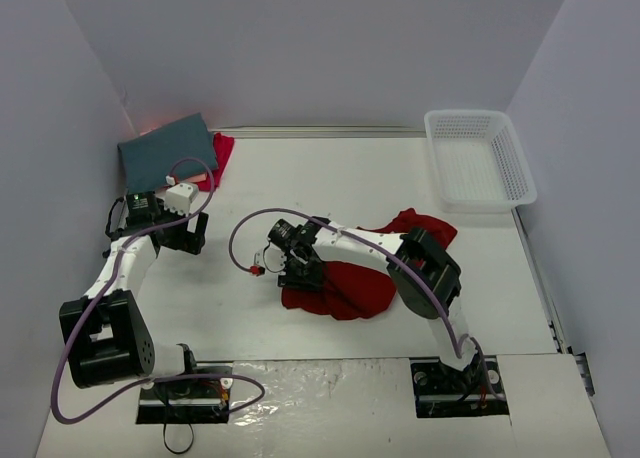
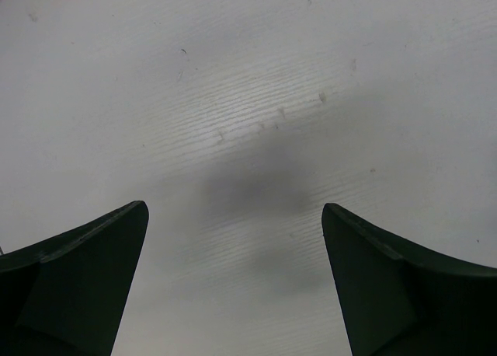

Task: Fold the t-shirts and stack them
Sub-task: Flatten out the tshirt

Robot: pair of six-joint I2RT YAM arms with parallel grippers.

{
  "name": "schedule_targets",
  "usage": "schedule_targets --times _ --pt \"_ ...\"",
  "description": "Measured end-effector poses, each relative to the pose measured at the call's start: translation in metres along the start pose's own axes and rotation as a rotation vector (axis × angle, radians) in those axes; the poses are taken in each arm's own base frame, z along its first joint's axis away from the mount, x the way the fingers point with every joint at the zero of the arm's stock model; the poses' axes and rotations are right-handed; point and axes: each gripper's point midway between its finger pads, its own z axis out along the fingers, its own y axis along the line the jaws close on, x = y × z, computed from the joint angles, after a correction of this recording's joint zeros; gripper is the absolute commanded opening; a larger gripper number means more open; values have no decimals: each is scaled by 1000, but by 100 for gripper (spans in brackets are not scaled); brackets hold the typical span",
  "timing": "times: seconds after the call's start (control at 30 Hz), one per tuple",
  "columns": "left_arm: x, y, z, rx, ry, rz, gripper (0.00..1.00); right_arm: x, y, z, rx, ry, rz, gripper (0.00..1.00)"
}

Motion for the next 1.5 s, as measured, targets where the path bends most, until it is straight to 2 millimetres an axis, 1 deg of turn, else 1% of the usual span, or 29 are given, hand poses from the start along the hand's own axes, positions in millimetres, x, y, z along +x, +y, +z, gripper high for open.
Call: schedule_targets --times 0.1,0.17,0.27,0.3,0.33,0.37,0.47,0.6,0.67,0.73,0.83,0.9,1.0,1.03,1.1,1.17,1.23,1.33,1.43,1.5 --pt "0 0 0 3 -1 0 94 0 -1 0 8 0 10 34" --pt "0 -1 0 4 -2 0 94 0 -2 -1 15 2 13 32" --pt "0 -1 0 6 -3 0 94 0 -4 -5 32 4 20 15" --pt "0 -1 0 6 -3 0 94 0 -6 -7 41 4 22 6" --pt "0 -1 0 7 -2 0 94 0 -7 -10 50 4 25 3" --pt "0 -1 0 7 -2 0 94 0 -9 -14 60 3 31 0" --pt "0 -1 0 8 -2 0 94 -7 -18 -31 100 -18 42 0" --pt "0 -2 0 13 -1 -2 94 -22 -40 -65 174 -85 65 0" --pt "0 -3 -1 18 0 -3 94 -25 -56 -87 218 -124 92 0" --pt "-1 -4 -1 21 0 -3 94 -23 -77 -112 264 -157 130 0" --pt "-2 -4 -2 26 2 -4 94 -15 -114 -152 347 -218 204 0" --pt "-4 -4 -3 24 -1 -4 94 -5 -140 -182 411 -263 259 0" --pt "-6 -4 -4 23 -4 -2 94 10 -174 -228 506 -335 349 0" --pt "-6 -4 -5 22 -5 -2 94 18 -184 -243 540 -356 382 0" --pt "-7 -4 -7 23 -8 -1 94 31 -199 -268 594 -389 434 0" --pt "-11 -4 -9 25 -14 3 94 40 -206 -287 631 -413 461 0" --pt "-17 -6 -12 42 -21 12 94 43 -204 -300 652 -431 466 0" --pt "-30 -11 -19 92 -35 43 94 43 -196 -314 662 -450 459 0" --pt "-50 -13 -27 133 -61 76 94 46 -188 -325 675 -465 455 0" --pt "-64 -13 -31 150 -83 88 94 50 -182 -328 677 -466 456 0"
